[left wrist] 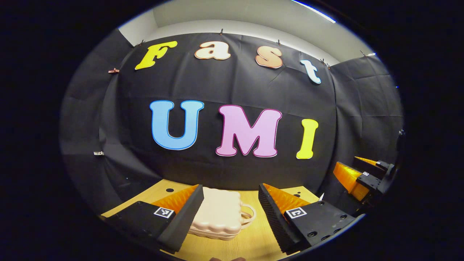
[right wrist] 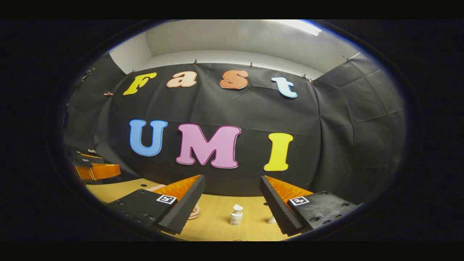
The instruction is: First open the suitcase, pack the skin care products into it, and then close the suitcase.
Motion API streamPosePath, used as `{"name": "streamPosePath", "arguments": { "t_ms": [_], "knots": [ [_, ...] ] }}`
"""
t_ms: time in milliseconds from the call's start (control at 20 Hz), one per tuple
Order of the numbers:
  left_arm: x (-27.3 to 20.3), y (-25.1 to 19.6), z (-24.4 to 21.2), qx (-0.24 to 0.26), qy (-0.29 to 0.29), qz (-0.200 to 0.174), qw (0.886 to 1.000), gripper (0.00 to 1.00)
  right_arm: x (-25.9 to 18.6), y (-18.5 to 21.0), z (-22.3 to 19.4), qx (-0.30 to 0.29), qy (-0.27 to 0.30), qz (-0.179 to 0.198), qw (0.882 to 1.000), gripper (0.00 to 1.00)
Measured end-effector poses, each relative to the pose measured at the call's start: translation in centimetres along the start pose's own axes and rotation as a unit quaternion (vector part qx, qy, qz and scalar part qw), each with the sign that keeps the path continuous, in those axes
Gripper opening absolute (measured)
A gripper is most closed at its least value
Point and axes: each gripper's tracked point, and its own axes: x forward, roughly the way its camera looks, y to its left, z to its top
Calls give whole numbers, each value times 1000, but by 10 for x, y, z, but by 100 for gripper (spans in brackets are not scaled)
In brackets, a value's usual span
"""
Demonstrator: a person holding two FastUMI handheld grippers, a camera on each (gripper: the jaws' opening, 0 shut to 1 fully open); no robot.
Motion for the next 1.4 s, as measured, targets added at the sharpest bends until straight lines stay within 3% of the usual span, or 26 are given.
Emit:
{"name": "streamPosePath", "arguments": {
  "t_ms": [250,500,700,850,1050,1200,1300,1400],
  "knots": [
    [24,-25,-19,11,27,-30,999,96,7,-9,-15,4,25,-3,1000,96],
    [79,-64,-52,14,56,-55,997,96,22,-23,-12,-31,16,2,999,96],
    [143,-90,-107,6,119,-67,991,96,32,-34,-16,-31,11,-4,999,94],
    [197,-112,-176,12,185,-73,980,96,41,-34,-45,-53,27,10,998,94],
    [230,-123,-250,7,256,-65,964,97,46,-40,-76,-61,52,15,997,98],
    [250,-118,-286,37,288,-25,957,96,46,-40,-95,-56,68,21,996,96],
    [259,-120,-308,37,311,-5,950,96,48,-45,-114,-83,79,25,993,96],
    [265,-117,-337,46,348,17,936,94,52,-67,-134,-93,105,20,990,96]
  ]
}}
